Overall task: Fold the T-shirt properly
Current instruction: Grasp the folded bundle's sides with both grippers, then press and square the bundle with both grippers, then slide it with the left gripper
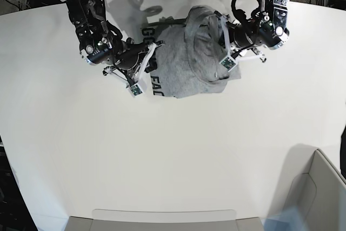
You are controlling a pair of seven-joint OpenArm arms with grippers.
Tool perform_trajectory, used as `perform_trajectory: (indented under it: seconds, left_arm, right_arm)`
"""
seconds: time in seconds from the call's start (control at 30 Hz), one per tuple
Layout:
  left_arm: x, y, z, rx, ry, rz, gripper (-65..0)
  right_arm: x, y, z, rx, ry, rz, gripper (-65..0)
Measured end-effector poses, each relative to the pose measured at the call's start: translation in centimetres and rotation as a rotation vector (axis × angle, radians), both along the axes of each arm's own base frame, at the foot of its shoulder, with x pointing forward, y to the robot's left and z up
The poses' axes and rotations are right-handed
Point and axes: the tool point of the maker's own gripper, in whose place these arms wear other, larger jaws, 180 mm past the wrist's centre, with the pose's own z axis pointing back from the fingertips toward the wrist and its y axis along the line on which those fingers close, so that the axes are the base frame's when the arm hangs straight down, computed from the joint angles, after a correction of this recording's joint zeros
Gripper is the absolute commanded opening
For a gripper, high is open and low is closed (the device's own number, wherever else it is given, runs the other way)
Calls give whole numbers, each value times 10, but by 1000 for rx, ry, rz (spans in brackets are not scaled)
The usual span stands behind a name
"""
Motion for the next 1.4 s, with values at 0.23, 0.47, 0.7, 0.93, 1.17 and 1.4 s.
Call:
perform_trajectory:
  seconds: [0.23, 0.47, 0.7, 0.93, 1.17, 1.4]
  left_arm:
    - [13, 34, 4, 58, -36, 101, -650]
    - [34, 42, 45, 79, -180, 118, -650]
    - [-3, 9, 24, 43, -84, -22, -650]
    - [-25, -20, 15, 6, -35, -113, -650]
    - [-19, -37, -5, 33, -17, -194, -650]
    - [19, 15, -22, 121, -20, -54, -650]
  right_arm:
    - [-5, 0, -8, -14, 21, 12, -650]
    - [-8, 13, 3, 6, -4, 55, -650]
    - [61, 9, 49, 24, -180, 12, -650]
    - [94, -2, 12, -51, -82, -35, -650]
    - [74, 20, -29, -126, -31, 67, -650]
    - [51, 21, -35, -117, -23, 84, -650]
